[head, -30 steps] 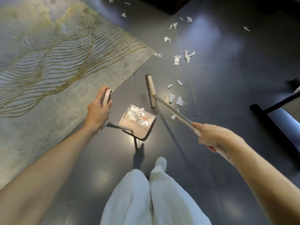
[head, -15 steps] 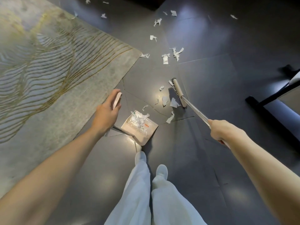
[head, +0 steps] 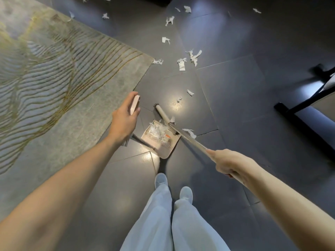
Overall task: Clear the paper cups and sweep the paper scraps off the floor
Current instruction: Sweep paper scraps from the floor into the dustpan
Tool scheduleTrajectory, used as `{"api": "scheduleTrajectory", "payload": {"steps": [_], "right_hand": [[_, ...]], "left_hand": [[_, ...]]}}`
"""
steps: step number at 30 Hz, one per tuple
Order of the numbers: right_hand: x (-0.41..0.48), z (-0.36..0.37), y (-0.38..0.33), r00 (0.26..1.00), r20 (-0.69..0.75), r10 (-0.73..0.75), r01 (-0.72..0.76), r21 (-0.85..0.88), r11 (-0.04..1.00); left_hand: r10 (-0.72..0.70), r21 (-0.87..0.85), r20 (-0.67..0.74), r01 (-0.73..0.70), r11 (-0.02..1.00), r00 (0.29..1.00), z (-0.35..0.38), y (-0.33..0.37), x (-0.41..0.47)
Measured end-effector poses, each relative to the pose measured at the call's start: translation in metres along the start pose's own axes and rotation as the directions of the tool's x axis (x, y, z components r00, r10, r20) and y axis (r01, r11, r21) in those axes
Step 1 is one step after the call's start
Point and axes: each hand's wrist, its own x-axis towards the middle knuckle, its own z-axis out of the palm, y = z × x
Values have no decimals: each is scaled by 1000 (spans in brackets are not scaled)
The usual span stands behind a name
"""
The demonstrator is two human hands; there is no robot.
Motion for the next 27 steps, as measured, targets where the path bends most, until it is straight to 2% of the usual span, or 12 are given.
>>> {"api": "scheduleTrajectory", "payload": {"steps": [5,10,20,23,27], "right_hand": [[-22,1,14,999,22,24,-26,99,995],[-44,8,36,994,-25,102,-94,227,969],[-43,2,46,973,-67,219,-201,204,958],[-25,1,33,975,-41,219,-208,182,961],[-8,9,7,991,12,134,-132,252,959]], "left_hand": [[13,-16,39,-13,1000,999,-2,0,5],[37,-12,101,-36,999,994,-5,-3,6],[88,103,144,-103,989,986,-1,6,-5],[103,91,130,-115,989,986,0,9,-4],[90,67,109,-98,993,990,-3,4,4]]}}
